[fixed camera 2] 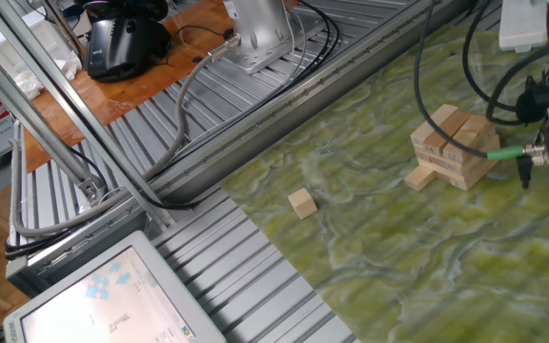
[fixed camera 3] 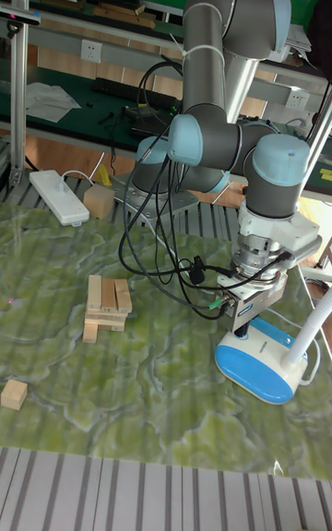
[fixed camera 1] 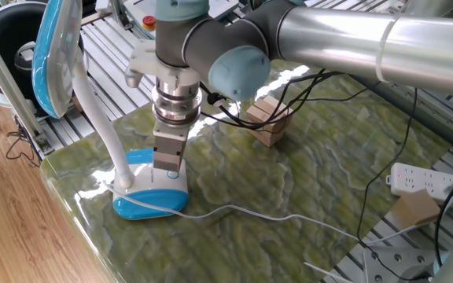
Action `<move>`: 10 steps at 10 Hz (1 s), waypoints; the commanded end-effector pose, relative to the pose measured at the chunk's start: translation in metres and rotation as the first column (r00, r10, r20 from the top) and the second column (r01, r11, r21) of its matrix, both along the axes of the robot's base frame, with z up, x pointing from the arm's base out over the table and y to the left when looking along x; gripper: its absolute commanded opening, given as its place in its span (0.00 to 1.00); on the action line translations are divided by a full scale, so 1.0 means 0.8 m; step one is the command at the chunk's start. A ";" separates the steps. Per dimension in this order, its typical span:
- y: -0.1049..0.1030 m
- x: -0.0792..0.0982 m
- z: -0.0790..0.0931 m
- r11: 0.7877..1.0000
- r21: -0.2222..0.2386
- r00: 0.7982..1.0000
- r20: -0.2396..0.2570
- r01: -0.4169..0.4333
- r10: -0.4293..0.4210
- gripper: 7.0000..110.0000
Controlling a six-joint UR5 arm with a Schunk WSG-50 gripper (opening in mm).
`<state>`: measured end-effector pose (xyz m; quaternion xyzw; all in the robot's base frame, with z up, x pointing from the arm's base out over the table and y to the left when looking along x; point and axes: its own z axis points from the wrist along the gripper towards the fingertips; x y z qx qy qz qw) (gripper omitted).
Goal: Turn on the desk lamp by pressing the button
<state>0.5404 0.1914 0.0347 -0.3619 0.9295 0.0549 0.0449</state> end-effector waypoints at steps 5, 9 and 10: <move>0.007 0.019 0.007 0.998 0.024 0.997 0.061 0.053 -0.054 0.00; 0.008 0.000 0.001 1.000 0.023 0.999 0.032 0.009 -0.010 0.00; 0.009 -0.009 0.001 0.999 0.031 1.000 0.023 -0.006 0.005 0.00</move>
